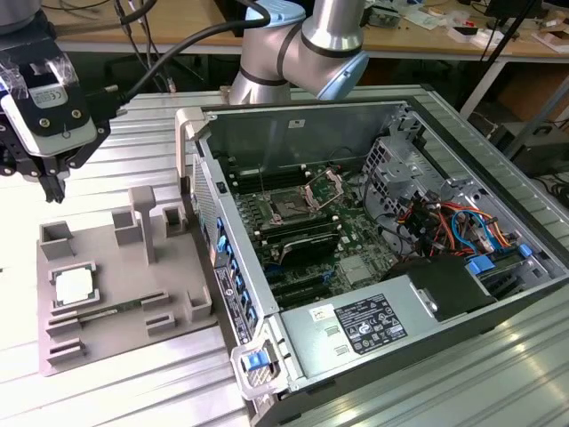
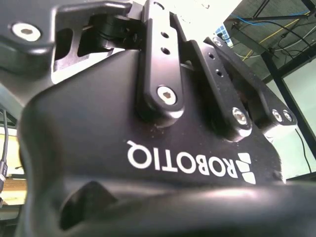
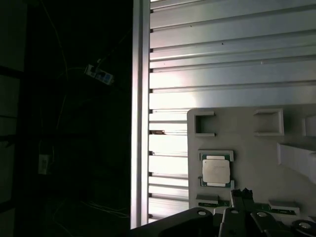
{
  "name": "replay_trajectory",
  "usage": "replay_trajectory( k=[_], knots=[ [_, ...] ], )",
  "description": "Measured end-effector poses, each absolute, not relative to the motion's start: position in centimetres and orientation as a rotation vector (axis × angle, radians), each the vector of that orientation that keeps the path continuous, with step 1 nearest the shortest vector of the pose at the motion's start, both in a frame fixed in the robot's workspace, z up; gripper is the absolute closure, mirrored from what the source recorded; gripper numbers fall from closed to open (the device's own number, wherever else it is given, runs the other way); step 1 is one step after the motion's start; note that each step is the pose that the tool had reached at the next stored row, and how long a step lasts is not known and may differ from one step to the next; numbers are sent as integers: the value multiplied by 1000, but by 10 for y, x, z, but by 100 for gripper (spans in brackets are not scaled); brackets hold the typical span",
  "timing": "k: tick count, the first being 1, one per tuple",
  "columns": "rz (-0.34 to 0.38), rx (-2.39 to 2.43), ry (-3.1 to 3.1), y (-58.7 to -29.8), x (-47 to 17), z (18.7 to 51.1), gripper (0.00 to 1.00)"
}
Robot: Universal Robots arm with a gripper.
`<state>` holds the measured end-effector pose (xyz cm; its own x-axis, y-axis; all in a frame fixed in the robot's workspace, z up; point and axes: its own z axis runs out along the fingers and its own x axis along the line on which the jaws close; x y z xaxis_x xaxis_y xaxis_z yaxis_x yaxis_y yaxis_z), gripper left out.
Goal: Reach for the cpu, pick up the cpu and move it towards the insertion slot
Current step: 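Reach for the cpu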
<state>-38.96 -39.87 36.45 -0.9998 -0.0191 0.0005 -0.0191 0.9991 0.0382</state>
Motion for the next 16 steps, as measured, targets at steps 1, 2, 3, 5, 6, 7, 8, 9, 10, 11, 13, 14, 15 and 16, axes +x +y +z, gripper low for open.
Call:
replay_trajectory(
  k=[1,2,3,5,6,7,8,9,10,11,13,14,15,16],
  knots=[
    [-60,30,-3140,-399,-390,364,89],
    [-60,30,-3140,-399,-390,364,89],
    [-60,30,-3140,-399,-390,364,89],
    [-60,30,-3140,-399,-390,364,89],
    [-60,30,-3140,-399,-390,363,89],
    [-60,30,-3140,-399,-390,363,89],
    [-60,30,-3140,-399,-390,363,89],
    [-60,30,-3140,-399,-390,363,89],
    [-60,30,-3140,-399,-390,362,89],
    [-60,30,-3140,-399,-390,362,89],
    [-60,30,-3140,-399,-390,362,89],
    [-60,30,-3140,-399,-390,362,89],
    [-60,30,-3140,-399,-390,362,89],
    [-60,30,-3140,-399,-390,362,89]
  ],
)
